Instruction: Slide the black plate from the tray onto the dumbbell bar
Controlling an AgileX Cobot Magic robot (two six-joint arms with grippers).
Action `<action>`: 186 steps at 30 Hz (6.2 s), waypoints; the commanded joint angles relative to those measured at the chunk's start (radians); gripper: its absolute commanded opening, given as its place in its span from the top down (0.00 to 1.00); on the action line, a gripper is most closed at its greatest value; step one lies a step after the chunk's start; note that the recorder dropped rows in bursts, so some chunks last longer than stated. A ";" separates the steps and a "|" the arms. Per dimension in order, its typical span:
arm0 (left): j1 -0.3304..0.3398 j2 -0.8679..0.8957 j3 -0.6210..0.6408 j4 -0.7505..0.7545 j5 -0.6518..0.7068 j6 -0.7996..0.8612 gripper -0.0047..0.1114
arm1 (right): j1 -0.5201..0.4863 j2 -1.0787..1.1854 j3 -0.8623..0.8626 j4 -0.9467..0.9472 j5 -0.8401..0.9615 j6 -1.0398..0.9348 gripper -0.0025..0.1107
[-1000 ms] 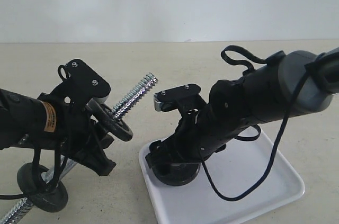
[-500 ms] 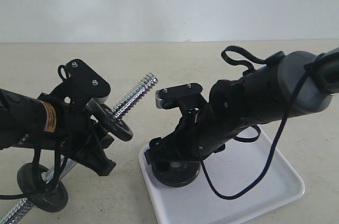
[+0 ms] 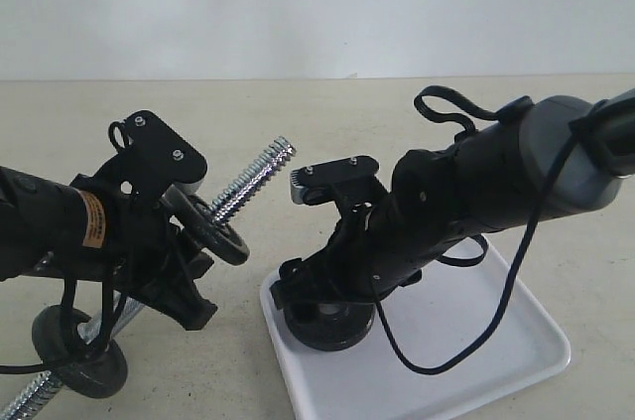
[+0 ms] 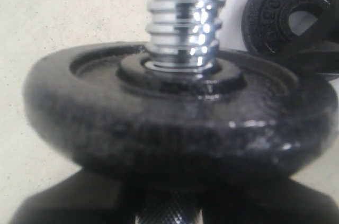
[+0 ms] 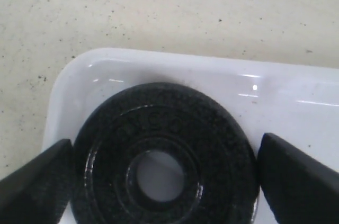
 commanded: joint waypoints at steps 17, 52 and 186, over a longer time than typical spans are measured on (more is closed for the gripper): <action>-0.005 -0.050 -0.030 -0.045 -0.157 -0.059 0.92 | -0.001 0.051 0.025 0.020 0.107 -0.182 0.24; -0.005 -0.050 -0.030 -0.045 -0.157 -0.061 0.92 | -0.001 0.048 -0.132 -0.406 0.507 0.096 0.24; -0.005 -0.050 -0.030 -0.043 -0.149 -0.064 0.92 | 0.090 -0.022 -0.214 -0.189 0.604 0.096 0.05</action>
